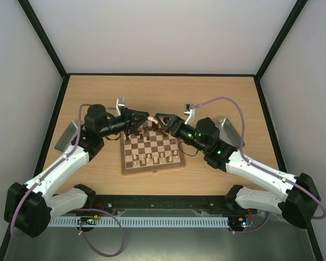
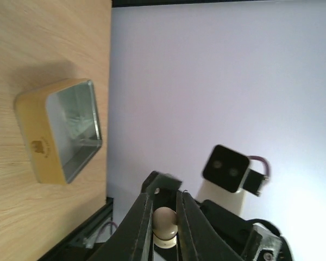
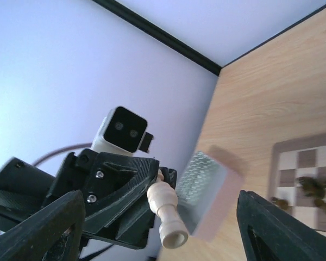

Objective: Set up the chess pieces on the board
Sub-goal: Pick up the chess piece from the chessboard.

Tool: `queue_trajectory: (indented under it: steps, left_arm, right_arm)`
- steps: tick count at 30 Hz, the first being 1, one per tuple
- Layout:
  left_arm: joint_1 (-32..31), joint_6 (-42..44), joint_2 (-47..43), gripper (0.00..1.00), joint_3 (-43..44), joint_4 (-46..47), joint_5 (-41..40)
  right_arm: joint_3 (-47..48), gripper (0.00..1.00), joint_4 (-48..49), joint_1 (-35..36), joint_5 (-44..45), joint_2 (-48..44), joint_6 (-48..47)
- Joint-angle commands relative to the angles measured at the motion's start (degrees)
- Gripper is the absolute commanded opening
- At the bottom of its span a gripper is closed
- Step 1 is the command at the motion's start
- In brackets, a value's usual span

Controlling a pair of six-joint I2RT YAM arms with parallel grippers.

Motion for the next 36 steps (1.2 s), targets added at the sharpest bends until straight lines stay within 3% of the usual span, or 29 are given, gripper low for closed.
queue_trajectory:
  steps: [1,4,7,13,23,26,30,36]
  left_arm:
    - [-0.2,-7.8,-1.0,0.04,2.7,5.7,0.1]
    - [-0.2,-9.7,-0.8,0.04,2.7,7.5,0.0]
    - [-0.2,-10.8,-0.4,0.04,2.8,9.0,0.1]
    - [-0.2,-11.4,-0.4,0.04,2.6,9.6,-0.2]
    - [-0.2,-8.5,-0.9,0.04,1.8,6.4,-1.3]
    - [-0.1,1.4,-3.1,0.04,4.5,-5.7,-8.1]
    - [0.8,16.6,-7.5,0.04,7.4,-22.0,-22.4]
    - [0.9,35.5,-13.5,0.04,11.0,-36.6,-46.6]
  right_arm:
    - [-0.5,0.75,10.9,-0.2,-1.4,0.1,14.7]
    - [-0.4,0.69,13.9,-0.3,-4.7,1.7,18.4]
    - [-1.3,0.56,16.5,-0.2,-5.7,2.3,20.9]
    - [-1.3,0.43,14.2,-0.2,-4.2,2.5,20.2]
    - [0.4,0.10,10.1,-0.2,-2.5,3.5,19.0]
    - [2.3,0.04,3.6,-0.2,-0.9,3.5,14.3]
    - [9.0,0.03,-13.3,-0.2,-0.8,6.5,2.8]
    - [21.7,0.02,-36.0,1.2,1.3,15.4,-11.8]
